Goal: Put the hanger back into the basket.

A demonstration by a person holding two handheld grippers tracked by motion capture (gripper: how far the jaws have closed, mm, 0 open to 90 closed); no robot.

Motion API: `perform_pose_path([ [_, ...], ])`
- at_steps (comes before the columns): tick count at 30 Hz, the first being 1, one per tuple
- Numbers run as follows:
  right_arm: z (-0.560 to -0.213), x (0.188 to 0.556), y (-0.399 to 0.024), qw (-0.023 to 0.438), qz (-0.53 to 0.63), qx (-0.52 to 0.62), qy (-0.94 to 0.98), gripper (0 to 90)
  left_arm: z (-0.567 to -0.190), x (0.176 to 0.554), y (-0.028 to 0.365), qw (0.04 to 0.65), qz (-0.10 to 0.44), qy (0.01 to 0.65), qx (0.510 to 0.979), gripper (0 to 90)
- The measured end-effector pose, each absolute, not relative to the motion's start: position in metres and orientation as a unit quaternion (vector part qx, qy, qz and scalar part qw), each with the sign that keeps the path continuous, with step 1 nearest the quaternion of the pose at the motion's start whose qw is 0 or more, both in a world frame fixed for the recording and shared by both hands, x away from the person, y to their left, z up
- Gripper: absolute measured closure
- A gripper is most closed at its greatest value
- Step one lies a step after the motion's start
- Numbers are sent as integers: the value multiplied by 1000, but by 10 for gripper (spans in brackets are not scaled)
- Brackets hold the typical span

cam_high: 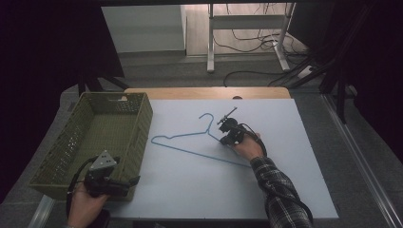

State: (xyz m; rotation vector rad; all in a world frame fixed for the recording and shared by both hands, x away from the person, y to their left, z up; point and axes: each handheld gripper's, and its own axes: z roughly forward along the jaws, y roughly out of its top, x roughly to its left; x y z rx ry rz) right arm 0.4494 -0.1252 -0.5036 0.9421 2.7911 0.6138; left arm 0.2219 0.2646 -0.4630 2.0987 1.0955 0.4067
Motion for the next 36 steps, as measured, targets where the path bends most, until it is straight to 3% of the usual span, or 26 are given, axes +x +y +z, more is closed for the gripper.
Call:
perform_pose_path([
  [18, -490, 437, -128, 87, 229, 297, 923, 868, -439, 218, 252, 381, 185, 411, 807, 1],
  [36, -472, 422, -128, 105, 258, 281, 918, 868, -426, 229, 221, 402, 159, 374, 821, 2],
])
